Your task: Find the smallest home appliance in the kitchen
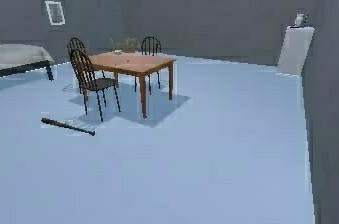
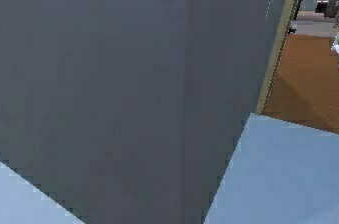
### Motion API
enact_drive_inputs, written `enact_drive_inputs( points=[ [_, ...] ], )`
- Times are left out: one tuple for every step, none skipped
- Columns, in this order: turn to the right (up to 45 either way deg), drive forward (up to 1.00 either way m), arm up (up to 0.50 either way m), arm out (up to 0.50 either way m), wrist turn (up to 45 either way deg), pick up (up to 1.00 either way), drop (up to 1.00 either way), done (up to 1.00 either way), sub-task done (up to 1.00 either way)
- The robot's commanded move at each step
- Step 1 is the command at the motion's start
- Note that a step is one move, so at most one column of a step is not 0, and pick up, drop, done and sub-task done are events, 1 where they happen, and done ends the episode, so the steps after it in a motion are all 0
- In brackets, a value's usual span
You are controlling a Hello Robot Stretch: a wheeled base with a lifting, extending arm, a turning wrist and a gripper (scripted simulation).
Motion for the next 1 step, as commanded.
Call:
enact_drive_inputs(
  points=[
    [45.0,0.00,0.00,0.00,0.0,0.00,0.00,0.00,0.00]
  ],
)
